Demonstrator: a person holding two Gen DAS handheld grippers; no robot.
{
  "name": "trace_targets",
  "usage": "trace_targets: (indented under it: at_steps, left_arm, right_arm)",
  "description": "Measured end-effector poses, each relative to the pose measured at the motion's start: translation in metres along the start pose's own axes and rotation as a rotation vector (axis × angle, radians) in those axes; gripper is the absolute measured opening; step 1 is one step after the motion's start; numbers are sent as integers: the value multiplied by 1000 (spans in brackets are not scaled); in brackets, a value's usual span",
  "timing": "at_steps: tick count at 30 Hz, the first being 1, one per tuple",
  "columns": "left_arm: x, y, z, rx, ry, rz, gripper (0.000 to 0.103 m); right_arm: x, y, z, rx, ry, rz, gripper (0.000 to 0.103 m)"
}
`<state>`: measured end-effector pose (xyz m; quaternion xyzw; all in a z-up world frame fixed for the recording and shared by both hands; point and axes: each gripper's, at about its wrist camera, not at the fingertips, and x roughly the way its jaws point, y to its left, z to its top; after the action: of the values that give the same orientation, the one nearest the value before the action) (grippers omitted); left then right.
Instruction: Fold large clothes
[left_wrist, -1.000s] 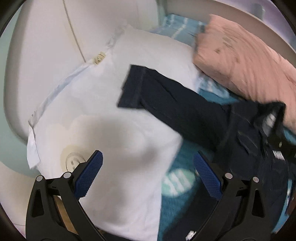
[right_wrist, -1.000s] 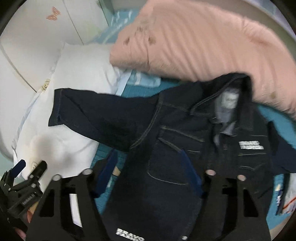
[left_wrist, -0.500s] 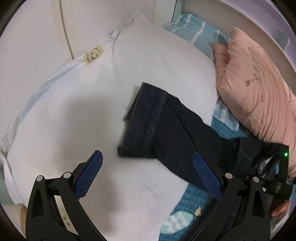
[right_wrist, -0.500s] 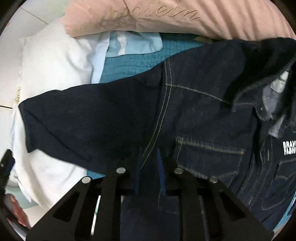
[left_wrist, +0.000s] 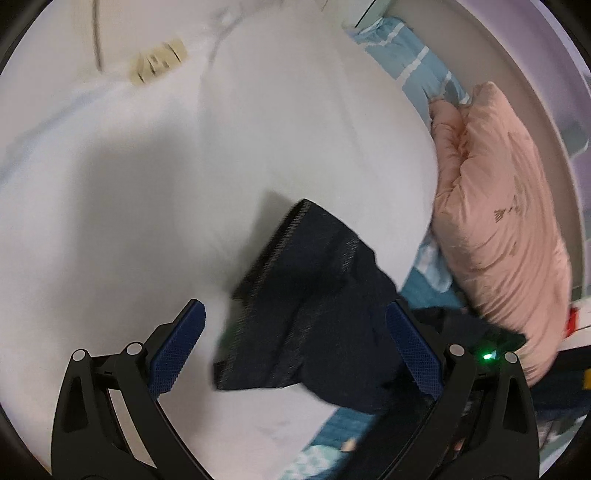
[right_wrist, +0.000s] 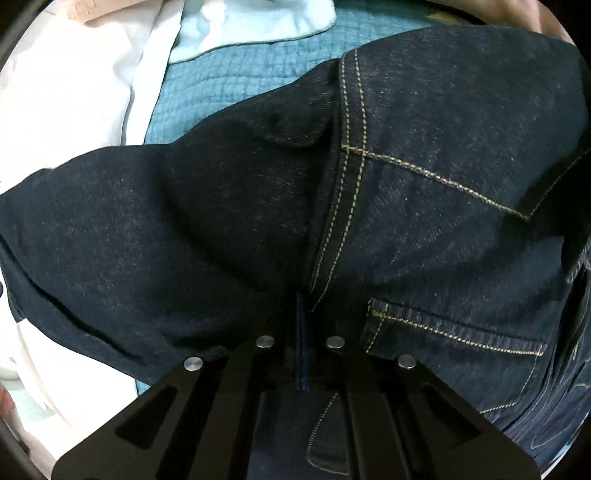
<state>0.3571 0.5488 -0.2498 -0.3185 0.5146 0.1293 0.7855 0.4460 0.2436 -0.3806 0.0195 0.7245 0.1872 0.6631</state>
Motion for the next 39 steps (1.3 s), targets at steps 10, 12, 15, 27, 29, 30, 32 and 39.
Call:
trace_targets:
  at_steps: [10, 12, 15, 27, 29, 30, 32, 39]
  left_arm:
    - [38, -8, 1, 39, -33, 217, 65]
    - [34, -19, -6, 80, -56, 229, 51]
    - [28, -24, -11, 53, -31, 134, 15]
    - [-1, -58, -44, 118, -34, 161, 12]
    - [-10, -65, -54, 136, -36, 151, 12]
    - [-13, -69, -58, 150, -38, 148, 12]
    - [-18, -82, -68, 172, -36, 143, 12]
    - [-32, -142, -111, 266, -25, 100, 13]
  right_arm:
    - [6, -9, 10, -9, 26, 45, 0]
    - [11, -17, 13, -10, 34, 59, 0]
    - [8, -25, 16, -4, 33, 87, 0]
    - [-16, -27, 4, -95, -36, 46, 1]
    - [-30, -28, 0, -107, -56, 81, 1]
    - [-35, -27, -1, -111, -64, 83, 1]
    - [-56, -31, -6, -115, -104, 81, 1]
    - [-128, -55, -45, -97, -206, 141, 2]
